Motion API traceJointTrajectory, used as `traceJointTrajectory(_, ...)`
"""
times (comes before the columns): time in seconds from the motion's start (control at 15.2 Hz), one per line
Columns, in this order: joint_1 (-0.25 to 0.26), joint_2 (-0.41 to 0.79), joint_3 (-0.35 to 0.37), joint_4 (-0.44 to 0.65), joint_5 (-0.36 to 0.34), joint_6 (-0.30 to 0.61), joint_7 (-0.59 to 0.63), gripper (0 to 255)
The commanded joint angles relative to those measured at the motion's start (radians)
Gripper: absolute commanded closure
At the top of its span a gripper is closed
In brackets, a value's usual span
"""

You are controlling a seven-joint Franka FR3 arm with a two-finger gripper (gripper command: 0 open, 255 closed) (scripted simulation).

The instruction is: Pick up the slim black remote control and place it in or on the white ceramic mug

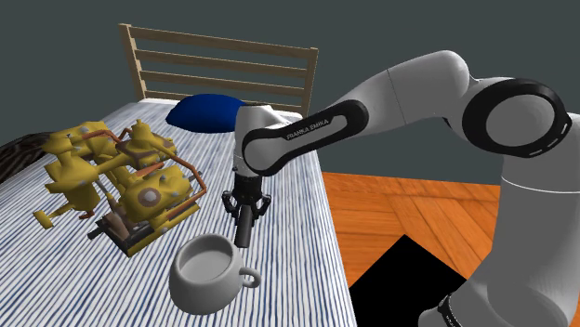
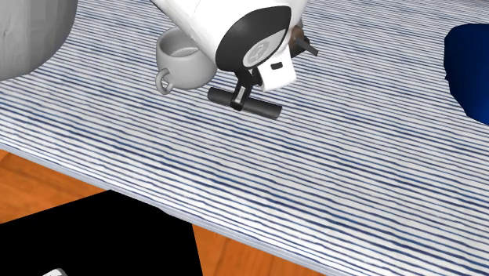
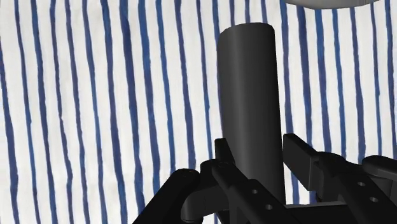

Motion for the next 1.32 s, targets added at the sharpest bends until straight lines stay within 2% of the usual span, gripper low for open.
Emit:
traceJointTrajectory(0.0,-0.002,-0.012,0.003,0.004,0.005,-0.018,0.000,255)
traceJointTrajectory(1.25,-0.020,-0.117,0.024,0.127,0.043,-0.237,0.010,255)
